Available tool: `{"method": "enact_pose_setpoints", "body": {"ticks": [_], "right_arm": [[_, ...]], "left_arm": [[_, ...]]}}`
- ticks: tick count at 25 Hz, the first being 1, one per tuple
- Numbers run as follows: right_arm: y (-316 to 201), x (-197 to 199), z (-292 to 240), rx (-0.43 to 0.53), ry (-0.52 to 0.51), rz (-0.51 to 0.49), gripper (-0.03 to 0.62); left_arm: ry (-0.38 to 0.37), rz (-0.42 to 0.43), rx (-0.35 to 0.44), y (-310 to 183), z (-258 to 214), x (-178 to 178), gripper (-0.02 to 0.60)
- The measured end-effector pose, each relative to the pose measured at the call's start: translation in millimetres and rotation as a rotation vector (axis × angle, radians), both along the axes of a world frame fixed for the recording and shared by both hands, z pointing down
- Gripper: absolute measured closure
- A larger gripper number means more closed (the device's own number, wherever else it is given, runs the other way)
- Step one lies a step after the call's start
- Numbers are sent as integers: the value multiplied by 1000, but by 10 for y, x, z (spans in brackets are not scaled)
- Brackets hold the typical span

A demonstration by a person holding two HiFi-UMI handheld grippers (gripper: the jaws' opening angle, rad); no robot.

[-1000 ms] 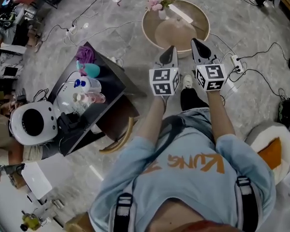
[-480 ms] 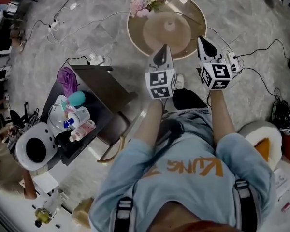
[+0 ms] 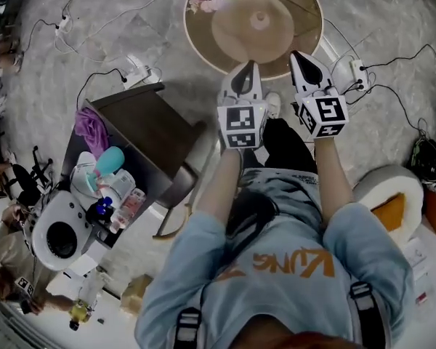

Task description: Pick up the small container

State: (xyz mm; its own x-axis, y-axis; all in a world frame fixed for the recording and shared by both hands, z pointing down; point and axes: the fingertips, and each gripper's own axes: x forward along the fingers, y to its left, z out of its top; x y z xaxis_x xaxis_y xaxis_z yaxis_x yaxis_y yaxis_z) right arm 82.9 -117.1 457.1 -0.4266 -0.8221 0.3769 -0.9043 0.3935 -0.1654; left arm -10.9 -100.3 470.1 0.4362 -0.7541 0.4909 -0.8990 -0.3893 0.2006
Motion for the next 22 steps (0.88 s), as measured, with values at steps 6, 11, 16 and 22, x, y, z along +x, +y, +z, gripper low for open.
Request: {"method": "enact_pose_setpoints", "body": {"ticks": [6,11,16,22], "right_arm": [[3,-79,643,-65,15,5,582],[6,-102,1221,-113,10,-7,582],[-159,-229,1737,-115,-12,-17,582],[-425,-361,2118,-93,-24,-75,582]], "left_arm": [[-32,66,-54,-191,702,-33,558],[-25,57,-100,-280,1240,-37,558],[-10,30,-99,-475,1660,-109,558],[26,-18,-105,-587,2091,-143,558]]}}
